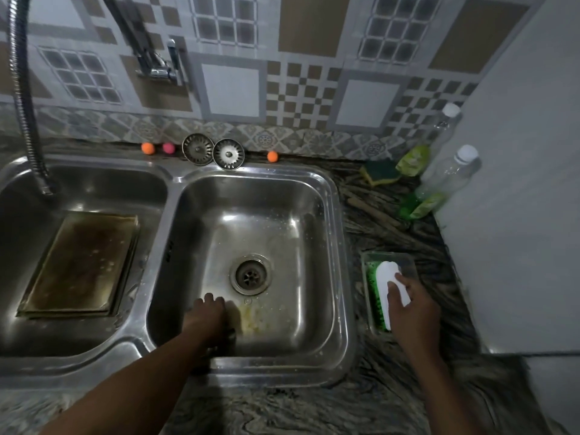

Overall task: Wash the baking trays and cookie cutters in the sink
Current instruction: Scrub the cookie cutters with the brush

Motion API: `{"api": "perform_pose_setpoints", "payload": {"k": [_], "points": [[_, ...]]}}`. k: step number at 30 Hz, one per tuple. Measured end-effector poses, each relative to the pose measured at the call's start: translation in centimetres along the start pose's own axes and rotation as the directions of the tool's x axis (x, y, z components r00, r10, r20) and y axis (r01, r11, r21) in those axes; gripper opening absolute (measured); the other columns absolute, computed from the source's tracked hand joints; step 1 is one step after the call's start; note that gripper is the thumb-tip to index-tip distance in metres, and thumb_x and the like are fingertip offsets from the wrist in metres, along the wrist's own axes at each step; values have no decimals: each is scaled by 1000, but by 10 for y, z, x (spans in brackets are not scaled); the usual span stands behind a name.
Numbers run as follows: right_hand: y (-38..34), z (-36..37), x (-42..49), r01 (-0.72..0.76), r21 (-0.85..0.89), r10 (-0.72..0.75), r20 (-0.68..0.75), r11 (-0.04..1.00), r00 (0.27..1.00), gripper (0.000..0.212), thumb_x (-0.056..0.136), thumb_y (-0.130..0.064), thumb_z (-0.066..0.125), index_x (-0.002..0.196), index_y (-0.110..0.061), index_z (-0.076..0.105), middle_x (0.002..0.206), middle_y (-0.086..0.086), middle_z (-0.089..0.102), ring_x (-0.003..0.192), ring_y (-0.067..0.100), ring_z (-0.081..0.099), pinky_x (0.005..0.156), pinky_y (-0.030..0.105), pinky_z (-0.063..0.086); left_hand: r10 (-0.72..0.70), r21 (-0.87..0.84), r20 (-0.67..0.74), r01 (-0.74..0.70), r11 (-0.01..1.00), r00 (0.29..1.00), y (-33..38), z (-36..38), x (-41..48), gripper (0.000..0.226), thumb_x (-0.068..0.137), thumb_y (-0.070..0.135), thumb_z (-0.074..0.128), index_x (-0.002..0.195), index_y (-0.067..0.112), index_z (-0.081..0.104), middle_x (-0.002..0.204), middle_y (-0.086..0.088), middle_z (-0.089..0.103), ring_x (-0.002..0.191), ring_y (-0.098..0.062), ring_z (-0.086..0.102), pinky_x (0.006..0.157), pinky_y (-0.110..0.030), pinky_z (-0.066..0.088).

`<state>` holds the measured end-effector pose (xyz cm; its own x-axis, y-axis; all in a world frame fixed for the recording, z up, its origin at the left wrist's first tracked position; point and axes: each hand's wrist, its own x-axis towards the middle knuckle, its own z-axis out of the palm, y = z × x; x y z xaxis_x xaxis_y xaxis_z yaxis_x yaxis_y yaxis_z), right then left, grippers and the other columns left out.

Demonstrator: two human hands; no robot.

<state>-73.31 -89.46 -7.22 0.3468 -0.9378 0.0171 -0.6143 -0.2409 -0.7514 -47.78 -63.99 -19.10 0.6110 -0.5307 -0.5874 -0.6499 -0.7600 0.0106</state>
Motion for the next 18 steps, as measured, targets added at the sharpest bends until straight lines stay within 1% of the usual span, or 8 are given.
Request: {"api": "perform_pose_setpoints", "payload": {"k": [2, 5, 8, 12, 15, 17, 18], "points": [[2, 3, 2, 12, -23, -12, 12, 1000, 1000, 28, 92, -19, 63, 118, -7, 67, 121, 14, 65, 111, 26, 60, 88, 28, 43, -36, -57, 9, 36, 998, 999, -4, 0, 2, 52, 85, 37, 65, 128, 18, 44, 131, -7, 43, 122, -29, 48, 92, -40, 49], [2, 4, 7, 19, -49, -18, 21, 999, 1000, 28, 92, -18, 63, 117, -6, 67, 118, 16, 66, 109, 29, 61, 86, 28, 43, -35, -135, 67, 44, 990, 997, -9, -1, 6, 45, 86, 32, 61, 125, 14, 45, 127, -9, 54, 115, -28, 57, 90, -39, 51], [3, 6, 9, 33, -54, -31, 39, 998, 999, 28, 92, -19, 63, 117, -6, 67, 118, 16, 66, 109, 30, 61, 87, 27, 42, -39, -192, 91, 56, 980, 995, -11, -3, 5, 46, 82, 29, 65, 121, 15, 46, 121, -7, 59, 109, -25, 61, 84, -36, 53], [6, 8, 10, 64, -58, -63, 22, 996, 998, 27, 91, -16, 65, 114, -4, 68, 115, 18, 68, 107, 32, 62, 89, 29, 43, -50, -207, 49, 59, 977, 998, -13, -7, 5, 48, 77, 35, 69, 116, 15, 49, 119, -7, 60, 109, -27, 62, 84, -35, 52], [2, 6, 11, 42, -41, -39, 65, 998, 997, 27, 91, -15, 65, 115, -3, 68, 116, 18, 67, 108, 30, 61, 88, 28, 42, -57, -258, 3, 56, 965, 998, -14, -17, 9, 41, 76, 39, 67, 109, 18, 53, 115, -6, 61, 104, -26, 63, 82, -35, 54], [-4, 0, 14, 23, 5, -23, 22, 1000, 999, 26, 91, -14, 65, 114, -2, 68, 115, 18, 67, 106, 28, 61, 87, 28, 42, -65, -338, -52, 44, 940, 996, -11, -27, 13, 34, 80, 37, 65, 108, 20, 56, 114, -7, 61, 100, -26, 63, 83, -37, 55], [-9, -3, 15, 34, 33, -33, -14, 999, 999, 25, 91, -14, 65, 113, -2, 69, 114, 16, 68, 102, 24, 60, 85, 28, 42, -71, -408, -81, 32, 912, 994, -9, -33, 15, 37, 80, 34, 69, 112, 20, 58, 115, -7, 62, 101, -26, 64, 84, -36, 55]]}}
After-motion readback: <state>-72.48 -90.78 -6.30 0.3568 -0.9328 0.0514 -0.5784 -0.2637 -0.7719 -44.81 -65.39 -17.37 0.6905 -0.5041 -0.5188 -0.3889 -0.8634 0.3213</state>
